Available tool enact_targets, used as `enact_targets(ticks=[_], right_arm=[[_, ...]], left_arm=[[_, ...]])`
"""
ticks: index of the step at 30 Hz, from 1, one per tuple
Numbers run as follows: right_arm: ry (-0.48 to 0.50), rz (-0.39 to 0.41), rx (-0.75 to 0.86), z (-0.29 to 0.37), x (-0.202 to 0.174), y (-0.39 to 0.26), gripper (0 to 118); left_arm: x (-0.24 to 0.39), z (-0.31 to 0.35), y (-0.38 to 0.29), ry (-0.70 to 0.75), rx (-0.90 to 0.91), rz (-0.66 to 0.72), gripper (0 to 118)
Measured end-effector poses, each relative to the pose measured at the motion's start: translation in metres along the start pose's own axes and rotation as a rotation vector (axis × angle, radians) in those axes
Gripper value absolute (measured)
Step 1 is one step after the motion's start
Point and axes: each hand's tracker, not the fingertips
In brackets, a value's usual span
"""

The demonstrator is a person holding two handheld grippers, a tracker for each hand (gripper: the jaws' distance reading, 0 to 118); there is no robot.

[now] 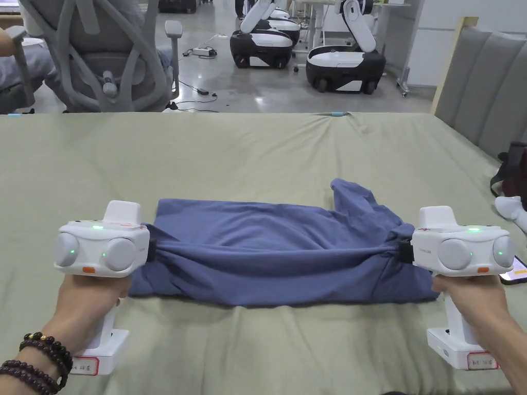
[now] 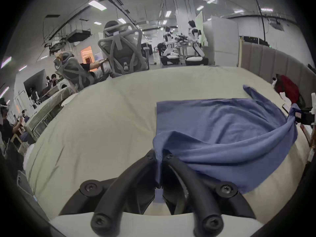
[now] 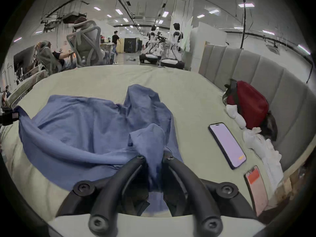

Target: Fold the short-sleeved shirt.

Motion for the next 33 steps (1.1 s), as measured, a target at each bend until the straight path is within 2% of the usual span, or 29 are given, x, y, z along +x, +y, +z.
enact_targets(ticks=[6, 11, 12, 14, 15, 16, 17, 18, 19, 20, 21, 23, 24, 25, 26, 27, 28, 30, 31, 33], right_arm=[[-0.007, -0.018, -0.070, -0.063, 0.002, 0.012, 13], [-0.021, -0.003, -0.102, -0.080, -0.001, 0.012, 13], [-0.022, -0.001, -0.104, -0.084, 0.000, 0.013, 15], [-0.033, 0.012, -0.095, -0.086, 0.000, 0.014, 26], [-0.064, 0.039, -0.071, -0.082, 0.001, 0.015, 44], [-0.099, 0.054, -0.051, -0.077, 0.002, 0.015, 66], [-0.128, 0.044, -0.042, -0.070, 0.004, 0.014, 88], [-0.123, 0.025, -0.045, -0.062, 0.007, 0.013, 113], [-0.109, -0.007, -0.035, -0.052, 0.011, 0.011, 118], [-0.083, -0.039, -0.010, -0.039, 0.012, 0.008, 118], [-0.060, -0.059, -0.009, -0.019, 0.009, 0.004, 115], [-0.051, -0.046, -0.032, -0.002, 0.005, -0.005, 109], [-0.052, -0.039, -0.038, 0.007, 0.002, -0.011, 98], [-0.052, -0.031, -0.037, 0.011, -0.002, -0.018, 84], [-0.046, -0.022, -0.029, 0.021, -0.005, -0.025, 67], [-0.042, -0.023, -0.026, 0.029, -0.008, -0.030, 38], [-0.035, -0.025, -0.025, 0.037, -0.010, -0.035, 23], [-0.005, -0.030, -0.024, 0.052, -0.016, -0.045, 10], [0.006, -0.026, -0.018, 0.059, -0.018, -0.048, 0], [0.003, -0.008, 0.001, 0.071, -0.022, -0.052, 0]], left_arm=[[0.005, -0.068, 0.009, 0.013, -0.111, -0.016, 4], [0.013, -0.090, 0.003, 0.016, -0.162, -0.025, 4], [0.015, -0.092, 0.000, 0.018, -0.159, -0.028, 4], [0.017, -0.089, -0.003, 0.034, -0.140, -0.041, 9], [0.017, -0.086, -0.003, 0.052, -0.132, -0.044, 20], [0.016, -0.082, -0.002, 0.075, -0.129, -0.044, 37], [0.013, -0.078, -0.002, 0.097, -0.125, -0.038, 62], [0.009, -0.072, -0.002, 0.105, -0.120, -0.025, 93], [0.005, -0.065, -0.002, 0.103, -0.116, 0.001, 112], [0.002, -0.056, -0.003, 0.091, -0.108, 0.034, 118], [0.000, -0.046, -0.004, 0.067, -0.084, 0.062, 117], [0.000, -0.029, -0.010, 0.068, -0.086, 0.046, 116], [0.001, -0.019, -0.015, 0.072, -0.082, 0.036, 111], [0.003, -0.009, -0.020, 0.074, -0.076, 0.023, 101], [0.004, 0.001, -0.025, 0.069, -0.066, 0.010, 85], [0.004, 0.010, -0.031, 0.058, -0.058, 0.007, 59], [0.003, 0.018, -0.036, 0.049, -0.056, 0.011, 38], [0.000, 0.034, -0.045, 0.012, -0.052, 0.020, 10], [0.000, 0.039, -0.047, 0.010, -0.046, 0.022, 2], [-0.004, 0.052, -0.051, 0.013, -0.025, 0.021, 0]])
